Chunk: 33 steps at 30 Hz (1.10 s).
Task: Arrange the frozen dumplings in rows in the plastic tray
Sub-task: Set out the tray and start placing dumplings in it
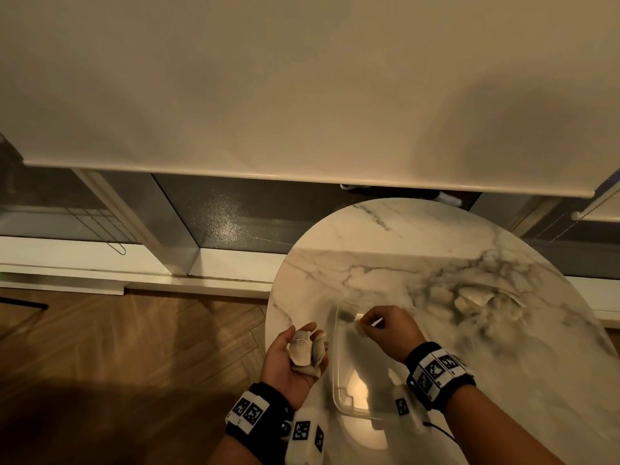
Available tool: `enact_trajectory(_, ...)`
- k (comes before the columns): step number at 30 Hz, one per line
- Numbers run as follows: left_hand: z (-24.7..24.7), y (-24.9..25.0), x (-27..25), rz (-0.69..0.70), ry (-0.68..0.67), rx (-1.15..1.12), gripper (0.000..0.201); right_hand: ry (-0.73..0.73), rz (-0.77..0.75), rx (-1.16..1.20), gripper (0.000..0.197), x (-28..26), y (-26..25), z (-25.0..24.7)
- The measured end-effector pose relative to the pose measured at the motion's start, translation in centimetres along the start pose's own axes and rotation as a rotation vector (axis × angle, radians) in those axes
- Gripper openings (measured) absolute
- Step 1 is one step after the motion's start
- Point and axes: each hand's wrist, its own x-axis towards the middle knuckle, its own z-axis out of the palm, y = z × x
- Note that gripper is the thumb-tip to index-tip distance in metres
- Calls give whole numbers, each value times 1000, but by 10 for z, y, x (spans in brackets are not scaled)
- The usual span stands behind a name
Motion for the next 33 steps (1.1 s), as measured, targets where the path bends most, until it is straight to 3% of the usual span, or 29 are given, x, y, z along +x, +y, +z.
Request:
enact_trajectory(4,3,3,-3,-25,-22,-64,34,-128,-27,-179,15,14,-1,2)
enact_trajectory(8,7,4,-6,-33,-67,-102,33,-183,-73,-337,36,30,-3,9)
enact_trajectory(11,7,4,-7,-35,-88,-123,33,-195,-96,-410,40,41,-4,13)
enact_trajectory(18,-1,5,-6,-36,-123,-138,33,-79,-182,-633,30,55,-9,17)
enact_trajectory(25,-5,4,-7,-37,-117,-156,33,-1,-208,-713,28,56,-14,20)
enact_trajectory(33,1,0,-12,-14,-71,-104,34,102,-189,-563,26,48,-11,13)
